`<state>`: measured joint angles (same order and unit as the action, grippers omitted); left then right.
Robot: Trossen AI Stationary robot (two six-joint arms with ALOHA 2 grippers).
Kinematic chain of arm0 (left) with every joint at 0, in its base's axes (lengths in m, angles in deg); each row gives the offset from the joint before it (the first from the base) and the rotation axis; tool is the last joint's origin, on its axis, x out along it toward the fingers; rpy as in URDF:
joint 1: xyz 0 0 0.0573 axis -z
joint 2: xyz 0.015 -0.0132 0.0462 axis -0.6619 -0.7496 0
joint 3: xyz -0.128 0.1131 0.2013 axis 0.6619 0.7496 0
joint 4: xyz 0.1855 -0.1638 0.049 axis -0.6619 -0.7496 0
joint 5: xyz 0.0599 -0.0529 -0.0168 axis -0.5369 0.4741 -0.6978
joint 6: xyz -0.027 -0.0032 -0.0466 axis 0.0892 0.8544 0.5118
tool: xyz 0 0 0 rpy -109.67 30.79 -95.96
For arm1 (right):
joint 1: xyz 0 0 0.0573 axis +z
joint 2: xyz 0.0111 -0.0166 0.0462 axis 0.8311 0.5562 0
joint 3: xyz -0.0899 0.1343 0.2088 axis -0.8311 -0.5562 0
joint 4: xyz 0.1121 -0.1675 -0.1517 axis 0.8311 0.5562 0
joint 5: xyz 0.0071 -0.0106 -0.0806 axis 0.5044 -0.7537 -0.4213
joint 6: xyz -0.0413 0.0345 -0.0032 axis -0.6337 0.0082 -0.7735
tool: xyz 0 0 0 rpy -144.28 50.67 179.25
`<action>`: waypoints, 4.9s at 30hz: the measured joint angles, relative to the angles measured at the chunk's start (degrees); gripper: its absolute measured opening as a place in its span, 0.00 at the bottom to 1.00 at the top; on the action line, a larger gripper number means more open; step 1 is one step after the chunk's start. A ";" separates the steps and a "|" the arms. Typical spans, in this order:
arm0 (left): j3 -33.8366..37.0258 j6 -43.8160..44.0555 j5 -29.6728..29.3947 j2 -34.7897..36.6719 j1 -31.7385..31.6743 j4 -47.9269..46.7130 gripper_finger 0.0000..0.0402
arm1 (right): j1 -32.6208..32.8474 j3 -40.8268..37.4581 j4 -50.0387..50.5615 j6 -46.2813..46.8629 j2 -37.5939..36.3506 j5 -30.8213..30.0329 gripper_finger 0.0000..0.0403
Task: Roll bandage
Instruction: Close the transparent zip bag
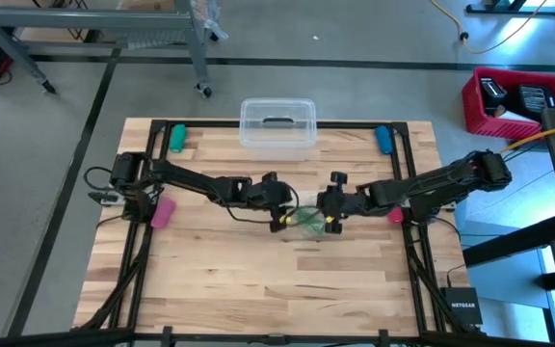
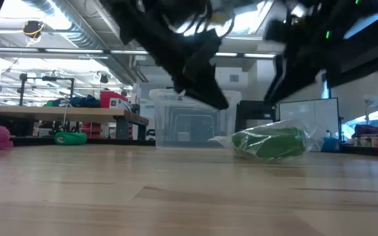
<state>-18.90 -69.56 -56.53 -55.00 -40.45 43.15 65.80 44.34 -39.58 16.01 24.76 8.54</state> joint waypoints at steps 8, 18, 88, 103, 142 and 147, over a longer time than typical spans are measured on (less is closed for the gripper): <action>8.62 9.54 -0.15 0.00 -2.83 9.14 0.27 | -13.15 -8.06 -9.08 -2.71 0.00 8.78 0.52; 16.63 18.32 -0.11 0.00 -4.54 18.74 0.27 | -25.48 -8.18 -17.97 -3.73 2.60 25.36 0.53; 20.34 69.91 -13.86 -9.16 15.15 34.52 0.27 | -2.72 -12.99 -14.28 2.60 -1.95 8.45 0.53; 13.67 60.81 -14.86 -9.55 12.63 25.61 0.27 | -2.72 -12.99 -16.23 2.67 -1.92 8.51 0.53; 7.78 54.10 -9.73 -12.32 5.76 23.70 0.27 | -2.74 -23.26 -35.28 7.28 -1.86 10.00 0.53; 7.11 51.61 -10.12 -12.86 5.11 29.35 0.27 | -2.80 -23.26 -35.23 7.30 -1.68 9.64 0.53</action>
<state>-11.79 -17.94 -66.65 -67.86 -35.34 72.51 62.99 21.08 -74.81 23.31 23.07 18.18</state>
